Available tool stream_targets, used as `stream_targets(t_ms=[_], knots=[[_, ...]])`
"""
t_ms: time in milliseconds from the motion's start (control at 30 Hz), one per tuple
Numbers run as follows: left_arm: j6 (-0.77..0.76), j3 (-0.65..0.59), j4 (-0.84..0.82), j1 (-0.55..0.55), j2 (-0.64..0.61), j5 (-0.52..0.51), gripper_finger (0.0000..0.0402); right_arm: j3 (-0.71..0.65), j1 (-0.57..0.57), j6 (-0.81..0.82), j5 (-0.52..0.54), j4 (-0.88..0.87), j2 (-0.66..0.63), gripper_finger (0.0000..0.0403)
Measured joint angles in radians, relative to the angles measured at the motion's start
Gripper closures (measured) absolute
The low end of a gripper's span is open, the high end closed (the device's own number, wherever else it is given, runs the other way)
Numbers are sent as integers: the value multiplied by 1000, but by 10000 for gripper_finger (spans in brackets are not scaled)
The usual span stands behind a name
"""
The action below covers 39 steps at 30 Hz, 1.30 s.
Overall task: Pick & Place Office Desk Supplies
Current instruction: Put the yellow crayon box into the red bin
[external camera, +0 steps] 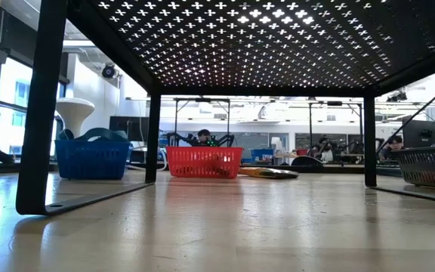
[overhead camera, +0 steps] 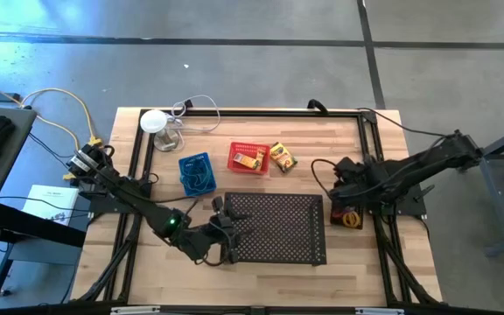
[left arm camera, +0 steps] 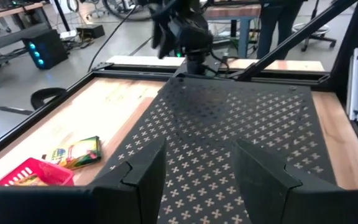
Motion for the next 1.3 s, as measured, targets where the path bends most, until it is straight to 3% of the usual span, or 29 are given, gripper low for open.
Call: stream_targets(t_ms=[133, 233, 533, 667, 833, 933, 1300], knots=[[-10, 0, -16, 4, 0, 0, 230, 4, -14, -139, 129, 49, -10, 228], [-24, 0, -38, 4, 0, 1, 230, 4, -52, -188, 119, 95, -10, 214], [-84, 0, -46, 4, 0, 1, 230, 4, -249, -446, 113, 295, -11, 89], [-114, 0, -46, 4, 0, 1, 230, 4, -449, -652, -15, 453, -11, 59], [-118, 0, -51, 4, 0, 1, 230, -11, -677, -828, -354, 698, 21, 56], [-118, 0, -66, -3, 0, 1, 230, -31, -741, -898, -473, 783, 62, 58], [-199, 0, -187, -36, -40, -22, 230, -107, -756, -955, -402, 1088, 294, 58]])
